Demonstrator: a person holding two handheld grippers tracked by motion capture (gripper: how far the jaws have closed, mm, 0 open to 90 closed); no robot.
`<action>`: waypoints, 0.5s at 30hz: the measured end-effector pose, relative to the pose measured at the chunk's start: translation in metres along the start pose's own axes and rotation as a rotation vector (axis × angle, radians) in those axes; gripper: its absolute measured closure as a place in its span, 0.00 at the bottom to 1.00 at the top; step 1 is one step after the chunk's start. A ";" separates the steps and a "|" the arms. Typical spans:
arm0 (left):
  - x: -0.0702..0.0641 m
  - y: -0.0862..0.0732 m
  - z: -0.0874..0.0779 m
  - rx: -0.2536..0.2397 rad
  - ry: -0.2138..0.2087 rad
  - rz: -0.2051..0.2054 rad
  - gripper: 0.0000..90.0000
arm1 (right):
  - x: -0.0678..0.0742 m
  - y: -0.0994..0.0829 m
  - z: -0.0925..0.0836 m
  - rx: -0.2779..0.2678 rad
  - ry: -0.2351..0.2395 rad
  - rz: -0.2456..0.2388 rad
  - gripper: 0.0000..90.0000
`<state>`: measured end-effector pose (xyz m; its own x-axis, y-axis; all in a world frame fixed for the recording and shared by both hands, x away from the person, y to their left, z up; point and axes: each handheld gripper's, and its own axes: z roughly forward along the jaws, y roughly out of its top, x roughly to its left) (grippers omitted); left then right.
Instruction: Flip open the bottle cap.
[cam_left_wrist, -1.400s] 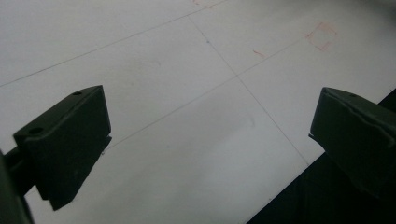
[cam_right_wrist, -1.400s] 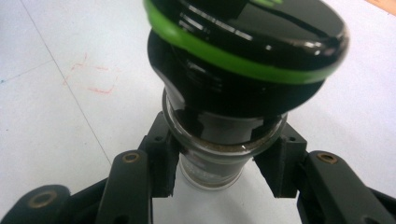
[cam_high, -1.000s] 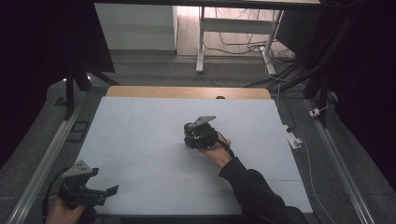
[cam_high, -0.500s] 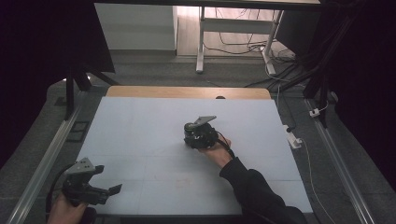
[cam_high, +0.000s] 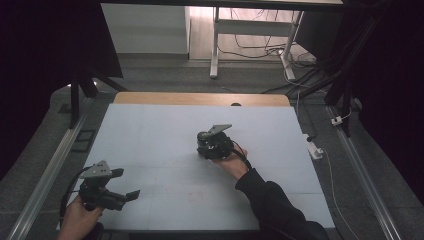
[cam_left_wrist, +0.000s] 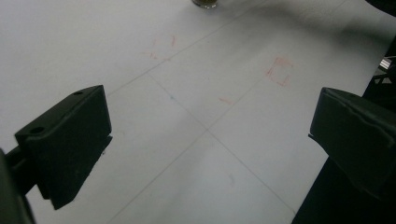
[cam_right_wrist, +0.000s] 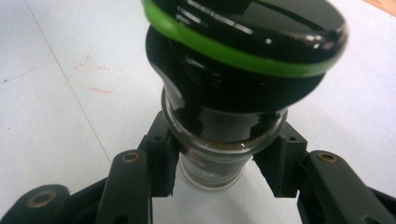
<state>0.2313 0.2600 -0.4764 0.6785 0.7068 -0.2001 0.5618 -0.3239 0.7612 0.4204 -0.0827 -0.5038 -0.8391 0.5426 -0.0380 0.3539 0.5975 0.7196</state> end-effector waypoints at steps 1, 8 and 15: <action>0.001 0.002 0.002 -0.005 -0.006 0.002 0.00 | 0.000 0.000 0.000 0.000 0.000 0.000 0.58; 0.005 0.018 0.018 -0.020 -0.022 0.020 0.00 | 0.000 0.000 0.000 0.000 0.002 -0.002 0.58; 0.005 0.036 0.037 -0.020 -0.013 0.055 0.00 | 0.000 0.000 0.000 0.000 0.004 -0.002 0.58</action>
<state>0.2728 0.2289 -0.4726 0.7144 0.6799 -0.1654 0.5140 -0.3495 0.7834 0.4207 -0.0829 -0.5039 -0.8414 0.5392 -0.0370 0.3519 0.5984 0.7198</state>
